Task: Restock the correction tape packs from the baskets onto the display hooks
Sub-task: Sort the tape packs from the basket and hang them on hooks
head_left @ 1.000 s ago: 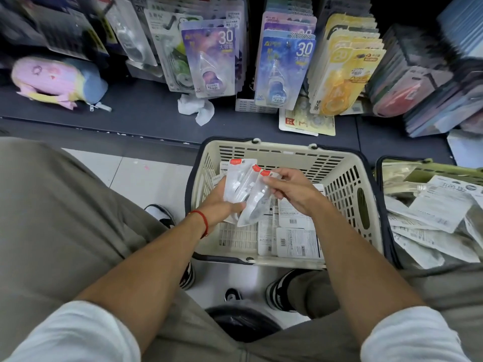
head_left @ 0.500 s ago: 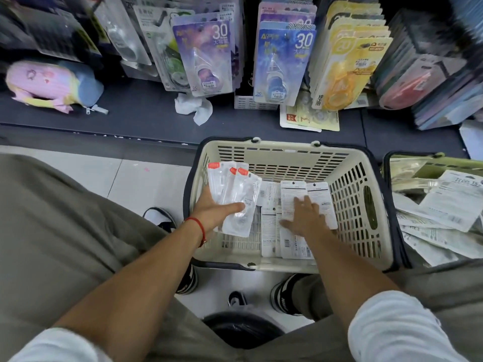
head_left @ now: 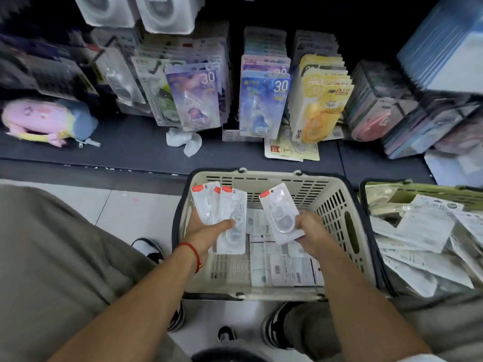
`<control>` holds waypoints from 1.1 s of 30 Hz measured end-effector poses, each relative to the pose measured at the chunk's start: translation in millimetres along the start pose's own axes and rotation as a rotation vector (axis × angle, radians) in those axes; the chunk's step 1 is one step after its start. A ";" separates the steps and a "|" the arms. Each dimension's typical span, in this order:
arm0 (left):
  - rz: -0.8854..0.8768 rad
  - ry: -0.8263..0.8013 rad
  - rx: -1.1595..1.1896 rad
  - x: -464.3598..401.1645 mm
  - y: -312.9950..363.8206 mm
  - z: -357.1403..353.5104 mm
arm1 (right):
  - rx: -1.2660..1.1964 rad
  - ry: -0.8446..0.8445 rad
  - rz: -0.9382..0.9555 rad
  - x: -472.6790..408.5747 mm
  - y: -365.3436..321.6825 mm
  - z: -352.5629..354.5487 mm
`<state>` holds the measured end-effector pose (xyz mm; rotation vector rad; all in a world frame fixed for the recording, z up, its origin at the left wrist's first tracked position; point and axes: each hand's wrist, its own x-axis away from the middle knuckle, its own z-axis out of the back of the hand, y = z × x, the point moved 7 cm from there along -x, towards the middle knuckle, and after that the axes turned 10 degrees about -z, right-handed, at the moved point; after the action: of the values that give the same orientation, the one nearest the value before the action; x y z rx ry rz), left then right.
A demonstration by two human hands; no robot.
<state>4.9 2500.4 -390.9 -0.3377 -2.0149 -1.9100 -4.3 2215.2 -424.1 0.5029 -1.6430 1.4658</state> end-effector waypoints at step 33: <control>-0.959 0.117 0.014 -6.1 370.4 71.4 | 0.089 0.011 1.100 242.5 -333.9 -150.4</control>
<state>152.5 2596.5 -57.3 0.8866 -2.3064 -2.3024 166.3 2337.6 -38.3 -0.4775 -1.9411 2.2869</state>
